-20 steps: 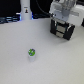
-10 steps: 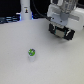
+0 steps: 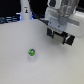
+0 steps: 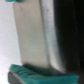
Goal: Open the kcup holder, insert the kcup into the holder, and close the kcup holder
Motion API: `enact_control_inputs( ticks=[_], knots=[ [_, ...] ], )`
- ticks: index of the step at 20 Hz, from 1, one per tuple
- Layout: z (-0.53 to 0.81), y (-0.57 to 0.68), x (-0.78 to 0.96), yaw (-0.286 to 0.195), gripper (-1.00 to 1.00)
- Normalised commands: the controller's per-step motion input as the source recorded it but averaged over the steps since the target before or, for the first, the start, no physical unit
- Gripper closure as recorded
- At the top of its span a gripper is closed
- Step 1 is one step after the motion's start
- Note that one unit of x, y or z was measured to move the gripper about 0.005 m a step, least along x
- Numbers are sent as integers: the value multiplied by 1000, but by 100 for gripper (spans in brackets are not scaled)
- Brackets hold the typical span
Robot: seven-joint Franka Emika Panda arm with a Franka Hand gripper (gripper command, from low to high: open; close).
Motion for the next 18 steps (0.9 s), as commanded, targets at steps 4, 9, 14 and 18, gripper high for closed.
enact_control_inputs(
  ticks=[4,9,14,18],
  knots=[
    [223,-349,919,-70,100],
    [283,-113,492,-83,-100],
    [366,-269,330,-150,-100],
    [390,-457,146,-228,-100]
  ],
)
